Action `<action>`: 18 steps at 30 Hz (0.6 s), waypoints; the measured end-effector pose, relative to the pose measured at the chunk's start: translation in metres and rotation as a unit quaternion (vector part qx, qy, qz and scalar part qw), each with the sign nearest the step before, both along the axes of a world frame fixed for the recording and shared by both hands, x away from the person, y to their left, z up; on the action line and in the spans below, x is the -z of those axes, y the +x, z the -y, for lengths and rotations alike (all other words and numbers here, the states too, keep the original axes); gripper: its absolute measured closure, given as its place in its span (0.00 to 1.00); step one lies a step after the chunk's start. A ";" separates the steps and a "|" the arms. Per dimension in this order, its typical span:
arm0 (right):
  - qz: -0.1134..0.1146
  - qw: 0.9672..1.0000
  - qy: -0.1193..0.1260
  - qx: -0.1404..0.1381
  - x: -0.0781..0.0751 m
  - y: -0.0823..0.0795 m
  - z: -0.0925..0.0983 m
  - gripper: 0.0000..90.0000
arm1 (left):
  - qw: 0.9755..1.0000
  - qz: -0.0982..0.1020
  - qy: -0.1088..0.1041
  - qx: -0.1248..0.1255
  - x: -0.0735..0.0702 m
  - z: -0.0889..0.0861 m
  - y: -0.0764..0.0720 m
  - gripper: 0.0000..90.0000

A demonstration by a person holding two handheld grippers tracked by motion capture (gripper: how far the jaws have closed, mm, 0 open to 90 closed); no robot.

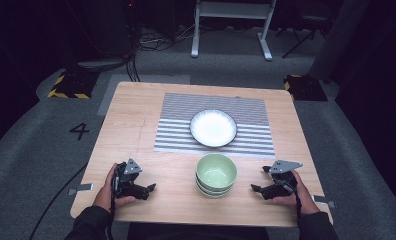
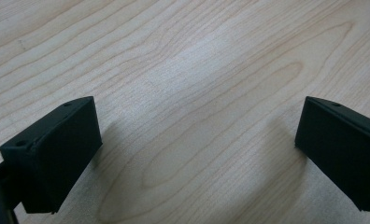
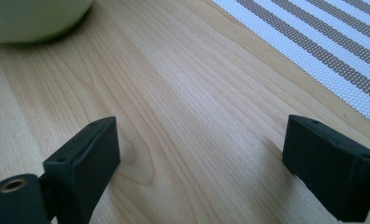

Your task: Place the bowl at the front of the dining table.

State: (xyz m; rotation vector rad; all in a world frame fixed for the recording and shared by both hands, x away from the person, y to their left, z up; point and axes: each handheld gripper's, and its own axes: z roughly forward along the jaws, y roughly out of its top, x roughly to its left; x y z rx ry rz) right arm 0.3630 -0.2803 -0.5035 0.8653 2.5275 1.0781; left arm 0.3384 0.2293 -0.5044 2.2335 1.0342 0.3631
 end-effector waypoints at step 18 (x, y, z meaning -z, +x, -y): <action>0.011 1.000 0.020 -0.019 -0.018 -0.008 -0.007 0.18 | 1.000 -0.001 0.000 -0.001 0.000 0.000 0.000 0.00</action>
